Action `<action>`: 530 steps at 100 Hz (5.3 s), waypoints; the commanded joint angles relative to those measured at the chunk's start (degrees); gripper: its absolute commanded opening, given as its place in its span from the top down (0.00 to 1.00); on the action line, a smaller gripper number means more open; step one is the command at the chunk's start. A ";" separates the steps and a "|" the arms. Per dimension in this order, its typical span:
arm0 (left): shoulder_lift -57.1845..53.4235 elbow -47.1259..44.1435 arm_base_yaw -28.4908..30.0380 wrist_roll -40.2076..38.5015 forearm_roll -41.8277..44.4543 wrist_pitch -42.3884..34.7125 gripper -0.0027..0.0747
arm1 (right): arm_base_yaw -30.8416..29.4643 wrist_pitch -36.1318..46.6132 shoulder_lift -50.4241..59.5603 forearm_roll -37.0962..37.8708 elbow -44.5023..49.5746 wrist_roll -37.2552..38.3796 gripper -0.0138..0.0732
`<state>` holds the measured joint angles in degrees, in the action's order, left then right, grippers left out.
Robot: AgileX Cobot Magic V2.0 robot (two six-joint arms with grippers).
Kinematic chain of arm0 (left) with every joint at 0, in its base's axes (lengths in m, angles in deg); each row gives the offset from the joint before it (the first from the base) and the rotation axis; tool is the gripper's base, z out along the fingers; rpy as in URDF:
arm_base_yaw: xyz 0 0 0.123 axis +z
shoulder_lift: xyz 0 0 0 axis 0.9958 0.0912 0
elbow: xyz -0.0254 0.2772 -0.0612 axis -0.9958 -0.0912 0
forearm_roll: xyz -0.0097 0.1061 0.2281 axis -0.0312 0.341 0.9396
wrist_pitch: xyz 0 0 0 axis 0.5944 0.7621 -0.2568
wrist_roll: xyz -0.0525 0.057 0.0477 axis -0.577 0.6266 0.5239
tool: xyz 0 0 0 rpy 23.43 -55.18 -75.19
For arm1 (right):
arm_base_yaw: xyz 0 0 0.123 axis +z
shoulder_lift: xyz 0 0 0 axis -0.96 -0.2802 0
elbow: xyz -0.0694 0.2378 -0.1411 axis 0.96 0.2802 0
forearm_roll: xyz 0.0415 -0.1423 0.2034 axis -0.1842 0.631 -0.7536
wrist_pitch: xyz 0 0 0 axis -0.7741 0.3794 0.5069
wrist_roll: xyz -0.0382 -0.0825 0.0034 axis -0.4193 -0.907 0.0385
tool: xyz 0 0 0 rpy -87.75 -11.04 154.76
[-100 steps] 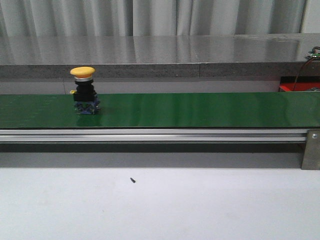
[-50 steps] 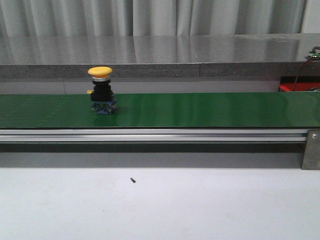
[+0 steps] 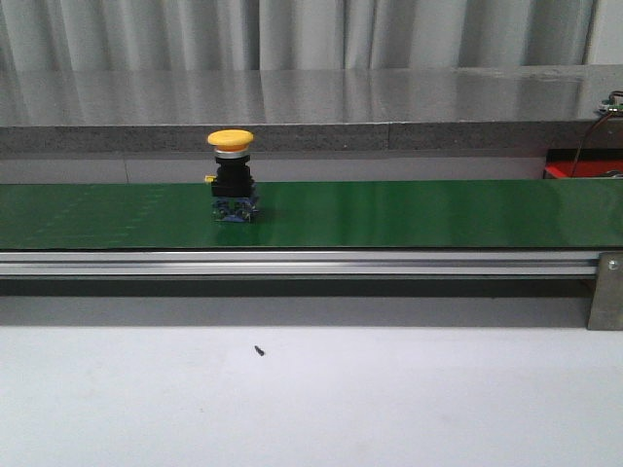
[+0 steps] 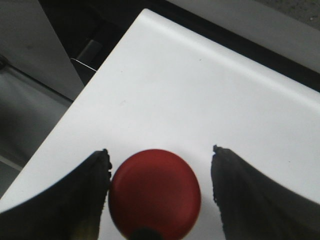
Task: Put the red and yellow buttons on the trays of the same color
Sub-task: 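Close the left gripper on the red button and lift it, then lower the red button onto the belt start and open the left gripper, then lower the right gripper onto the yellow button at the belt end and grasp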
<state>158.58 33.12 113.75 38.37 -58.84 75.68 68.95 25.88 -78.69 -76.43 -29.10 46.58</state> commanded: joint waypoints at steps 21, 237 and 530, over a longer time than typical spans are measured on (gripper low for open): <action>-4.19 1.91 0.01 -0.25 -0.88 -2.63 0.74 | 0.01 3.12 0.36 -0.68 -1.41 0.10 0.92; -43.36 -50.08 -22.75 25.60 -20.79 -11.16 0.88 | 0.01 4.96 0.36 -0.68 -1.41 0.10 0.92; -89.64 -76.88 -24.25 25.73 -25.12 -8.49 0.99 | 5.35 -5.79 -53.91 3.69 -36.31 0.12 0.67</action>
<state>69.56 -45.26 89.73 64.00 -82.22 69.68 74.54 20.94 -135.39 -72.21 -63.24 46.60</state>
